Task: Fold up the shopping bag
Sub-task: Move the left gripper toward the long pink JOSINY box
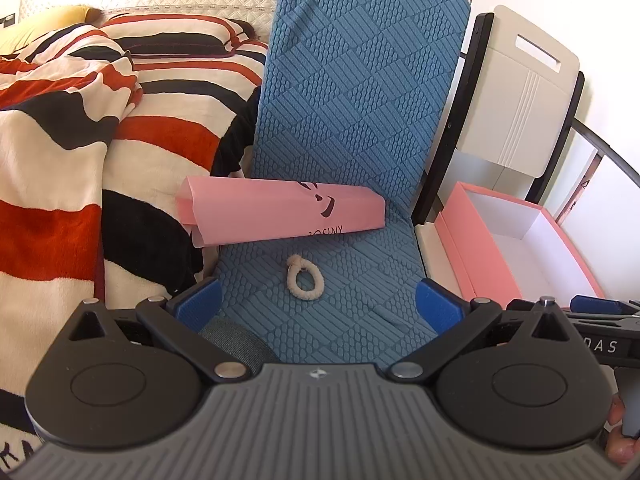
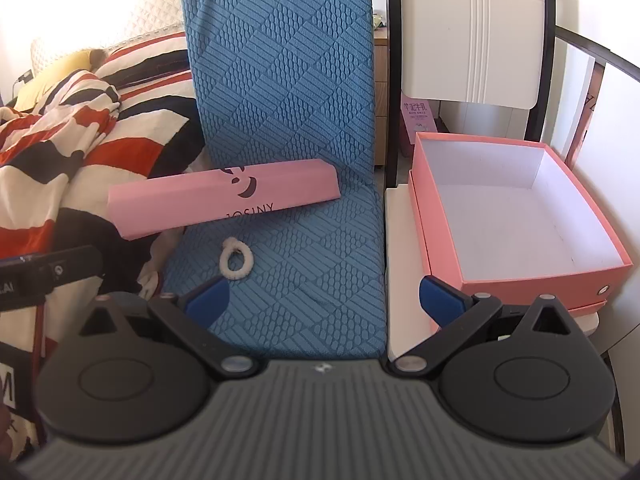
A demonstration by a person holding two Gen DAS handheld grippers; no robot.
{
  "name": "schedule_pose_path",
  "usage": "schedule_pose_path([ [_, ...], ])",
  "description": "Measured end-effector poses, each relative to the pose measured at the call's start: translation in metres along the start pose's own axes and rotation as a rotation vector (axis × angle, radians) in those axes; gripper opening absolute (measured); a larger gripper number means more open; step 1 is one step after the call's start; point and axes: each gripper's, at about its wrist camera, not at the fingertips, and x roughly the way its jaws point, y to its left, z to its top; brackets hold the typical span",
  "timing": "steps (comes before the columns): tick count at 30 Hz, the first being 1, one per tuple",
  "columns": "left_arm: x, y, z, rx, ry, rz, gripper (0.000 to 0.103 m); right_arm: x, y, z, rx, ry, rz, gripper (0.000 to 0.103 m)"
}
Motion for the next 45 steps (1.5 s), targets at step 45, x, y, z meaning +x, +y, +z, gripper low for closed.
schedule_pose_path([
  [45,0.087,0.029,0.021,-0.072,0.031,0.082,0.103,0.082,-0.017,0.013,0.031,0.033,0.155,0.103],
])
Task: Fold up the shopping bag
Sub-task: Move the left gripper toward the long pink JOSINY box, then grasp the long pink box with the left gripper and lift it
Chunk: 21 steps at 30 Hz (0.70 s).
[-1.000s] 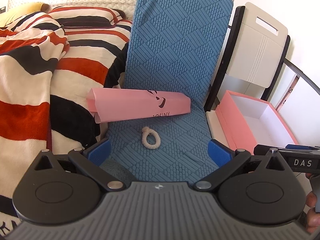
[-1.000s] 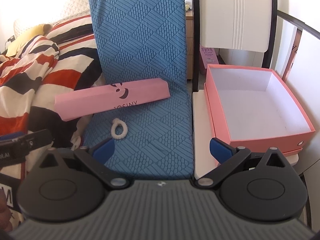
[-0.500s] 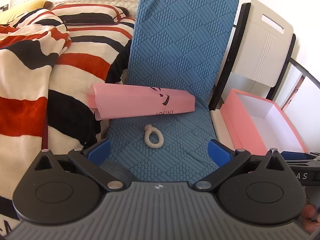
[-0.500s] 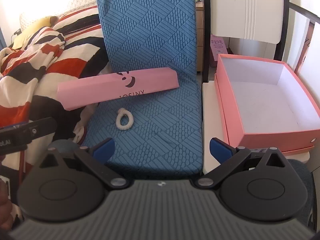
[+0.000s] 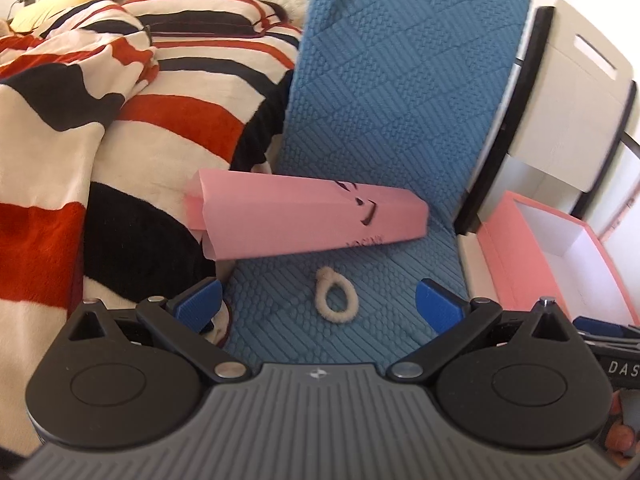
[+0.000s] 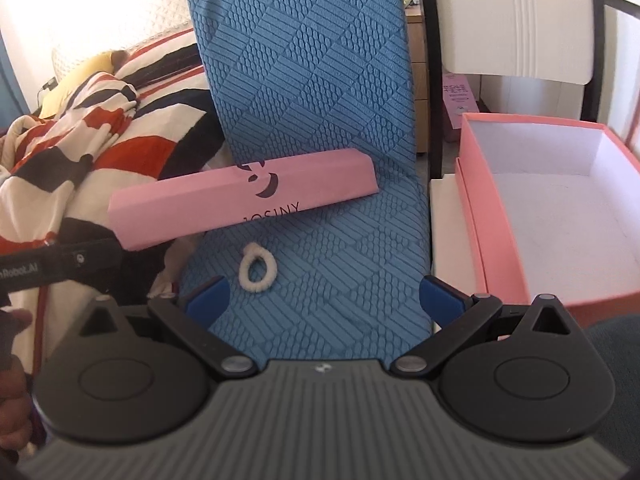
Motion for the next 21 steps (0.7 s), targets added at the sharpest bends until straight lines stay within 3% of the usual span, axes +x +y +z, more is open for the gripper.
schedule_pose_path([
  [8,0.044,0.016,0.016,-0.056,0.003,0.055,0.103,0.037,-0.02,-0.001,0.042,0.005,0.048,0.103],
  [16,0.068,0.024,0.038,-0.06,-0.047,0.124,0.103,0.051,-0.035,-0.013,0.074,0.037,0.066,0.08],
  [21,0.08,0.035,0.05,-0.093,-0.066,0.149,0.087,0.05,-0.035,-0.015,0.051,0.032,0.091,0.076],
])
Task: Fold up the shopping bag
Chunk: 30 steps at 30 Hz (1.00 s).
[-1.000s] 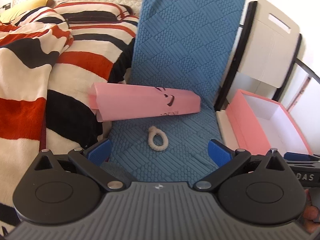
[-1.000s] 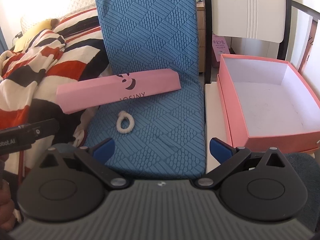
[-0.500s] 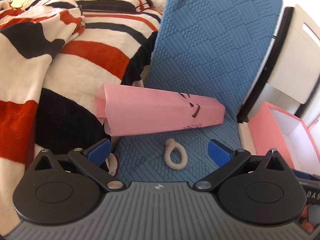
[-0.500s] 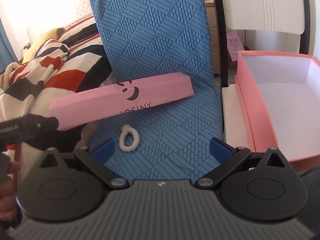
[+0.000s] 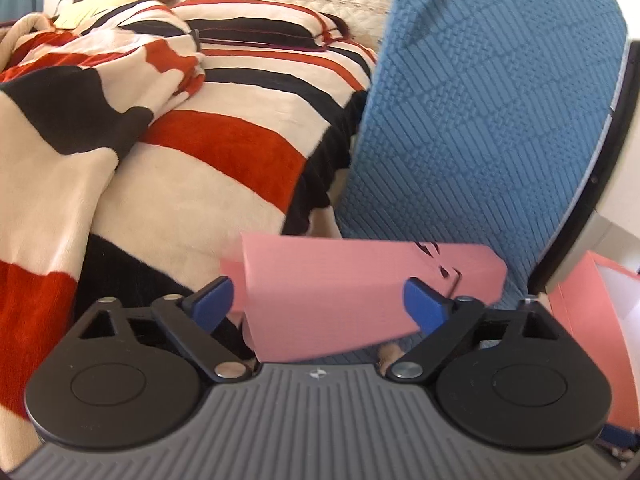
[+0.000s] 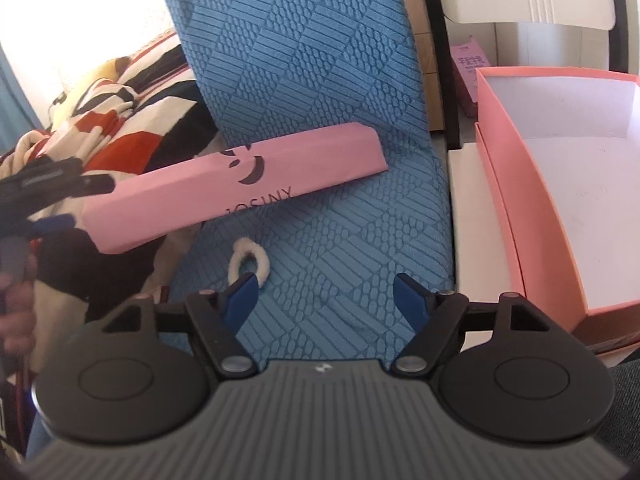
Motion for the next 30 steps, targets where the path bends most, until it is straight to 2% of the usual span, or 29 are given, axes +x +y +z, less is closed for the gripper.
schedule_pose_path([
  [2,0.005,0.007,0.003,-0.039,-0.002,-0.018,0.082,0.001,-0.001,0.0,-0.005,-0.008,-0.013,0.073],
  [4,0.01,0.013,0.006,-0.08,-0.007,-0.042,0.071,-0.001,-0.002,0.001,-0.001,-0.034,-0.032,0.071],
  [6,0.008,0.017,0.006,-0.1,-0.022,-0.052,0.055,-0.001,-0.005,0.003,0.012,-0.048,-0.032,0.069],
  [7,0.005,0.017,0.004,-0.105,-0.04,-0.077,0.05,-0.001,-0.006,0.003,0.018,-0.051,-0.033,0.068],
  [9,-0.001,0.016,-0.001,-0.113,-0.062,-0.114,0.034,0.0,-0.006,0.003,0.012,-0.057,-0.054,0.068],
  [12,-0.01,0.012,-0.014,-0.096,-0.062,-0.162,0.031,0.0,-0.006,0.002,0.008,-0.074,-0.073,0.068],
  [16,-0.021,0.006,-0.037,-0.065,-0.025,-0.238,0.028,0.002,-0.008,0.001,0.019,-0.069,-0.076,0.068],
  [18,-0.026,0.003,-0.049,-0.066,-0.016,-0.238,0.027,0.004,-0.006,0.001,0.023,-0.066,-0.058,0.068],
  [25,-0.035,-0.004,-0.079,0.013,0.042,-0.327,0.027,0.013,0.006,0.004,0.035,-0.049,0.044,0.071],
  [28,-0.034,-0.006,-0.085,0.023,0.05,-0.349,0.027,0.021,0.014,0.009,0.042,-0.035,0.099,0.075],
  [30,-0.033,-0.006,-0.087,0.017,0.056,-0.368,0.027,0.029,0.022,0.012,0.048,-0.027,0.109,0.082],
])
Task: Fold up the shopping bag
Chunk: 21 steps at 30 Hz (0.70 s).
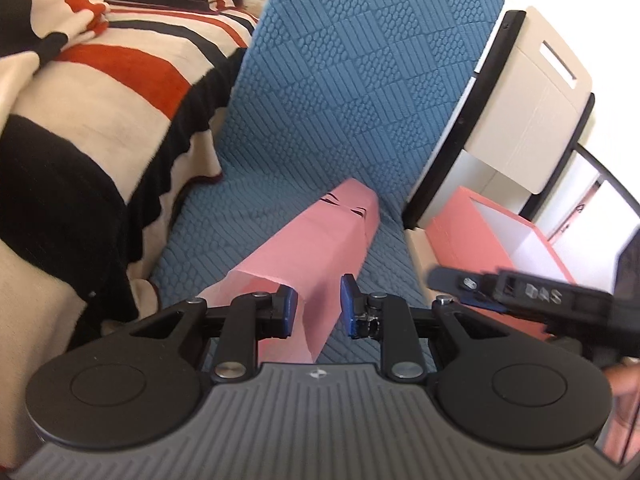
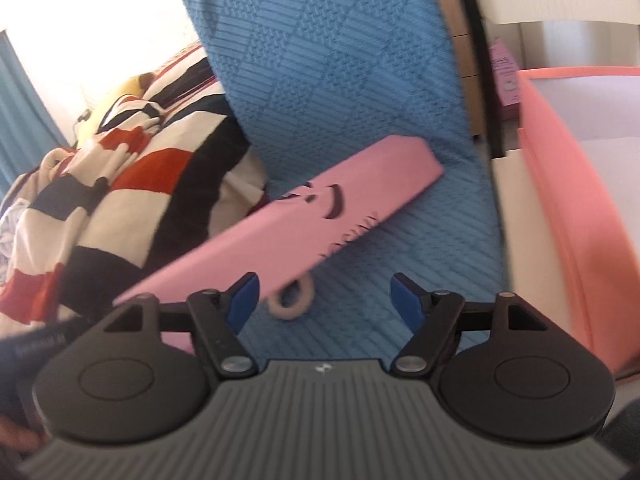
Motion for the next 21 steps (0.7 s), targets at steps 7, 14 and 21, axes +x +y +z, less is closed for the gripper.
schedule_pose_path([
  [7,0.0,-0.007,-0.006,0.01,0.013,-0.041,0.027,0.043,0.003,0.01,0.184,0.099,0.112,0.088],
  [14,0.004,-0.017,-0.008,0.037,0.028,-0.079,0.027,0.081,0.0,0.004,0.337,0.231,0.165,0.089],
  [21,0.01,-0.021,-0.012,0.04,0.065,-0.101,0.029,0.077,-0.01,-0.001,0.384,0.241,0.21,0.059],
])
